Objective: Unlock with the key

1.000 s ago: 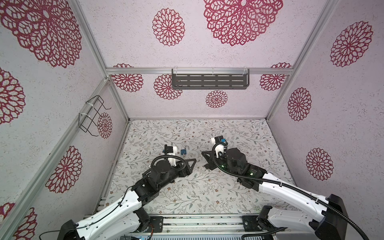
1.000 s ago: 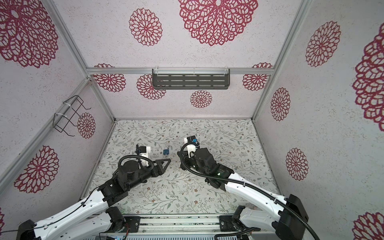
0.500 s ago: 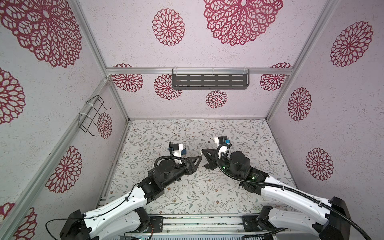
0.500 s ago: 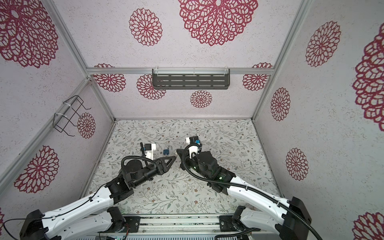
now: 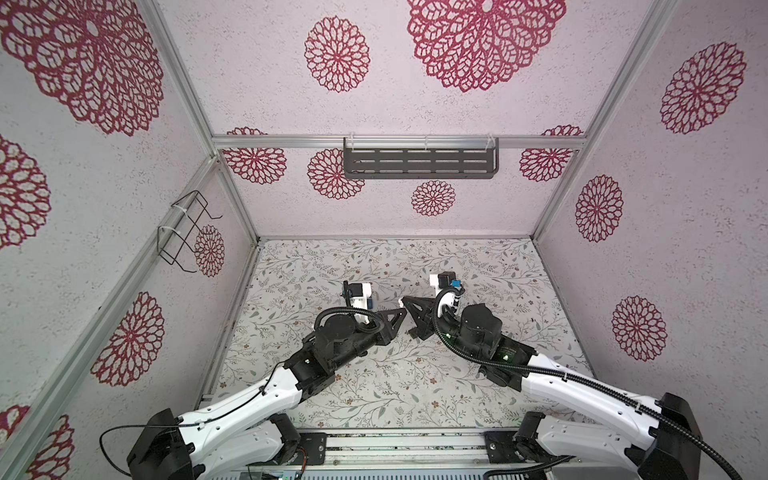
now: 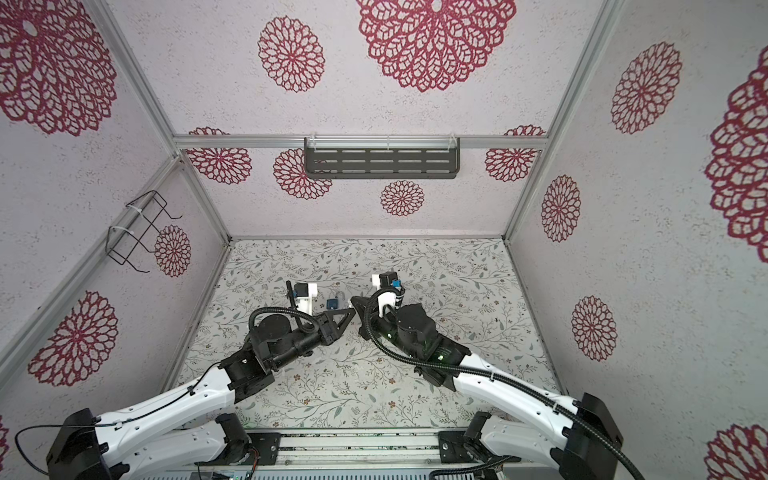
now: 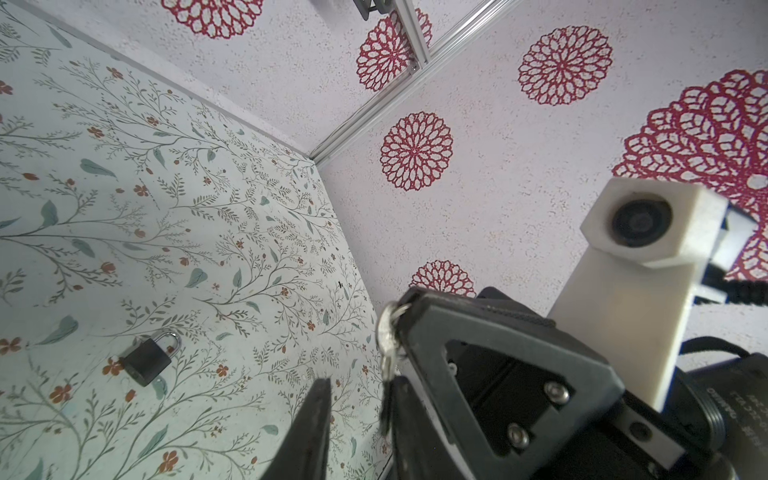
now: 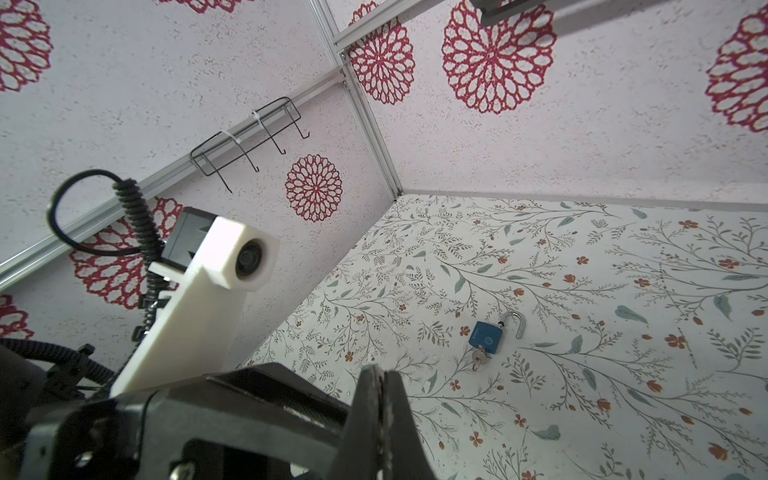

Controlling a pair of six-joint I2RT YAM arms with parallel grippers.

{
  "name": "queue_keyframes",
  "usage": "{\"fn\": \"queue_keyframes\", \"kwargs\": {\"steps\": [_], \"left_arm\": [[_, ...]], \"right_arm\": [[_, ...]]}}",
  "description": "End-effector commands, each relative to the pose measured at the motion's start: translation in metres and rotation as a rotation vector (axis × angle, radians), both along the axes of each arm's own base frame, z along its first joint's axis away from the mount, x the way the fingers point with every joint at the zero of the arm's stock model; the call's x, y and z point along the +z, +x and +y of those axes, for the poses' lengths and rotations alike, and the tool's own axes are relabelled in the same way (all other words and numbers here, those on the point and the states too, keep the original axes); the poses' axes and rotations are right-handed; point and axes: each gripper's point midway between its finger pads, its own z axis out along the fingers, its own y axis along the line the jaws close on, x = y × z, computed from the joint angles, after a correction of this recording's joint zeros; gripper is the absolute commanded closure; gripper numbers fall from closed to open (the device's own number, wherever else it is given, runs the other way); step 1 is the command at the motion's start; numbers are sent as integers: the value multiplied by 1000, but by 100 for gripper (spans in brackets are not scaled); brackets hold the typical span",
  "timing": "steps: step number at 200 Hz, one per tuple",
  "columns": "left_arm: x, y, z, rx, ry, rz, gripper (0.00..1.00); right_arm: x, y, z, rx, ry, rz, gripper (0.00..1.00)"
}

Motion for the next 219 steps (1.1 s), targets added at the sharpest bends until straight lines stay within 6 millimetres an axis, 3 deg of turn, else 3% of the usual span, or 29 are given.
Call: {"fn": "queue_keyframes", "kwargs": {"steps": [1, 81, 115, 150, 177, 219], "left_arm": [[22, 0, -4, -3, -44, -50, 76], [18, 3, -1, 15, -17, -47, 100], [17, 2, 2, 19, 8, -55, 100], [21, -1, 8, 14, 74, -109, 100], [22, -2, 15, 11, 138, -152, 100], [20, 1, 21, -12, 276, -233, 100]], "right_arm": [[19, -4, 1, 17, 49, -48, 100], [20, -4, 0, 16, 44, -58, 100], [21, -4, 0, 18, 30, -71, 100], [16, 0, -6, -19, -24, -70, 74], [1, 10, -20, -75, -116, -40, 66], [-5, 19, -45, -106, -150, 55, 51]]}}
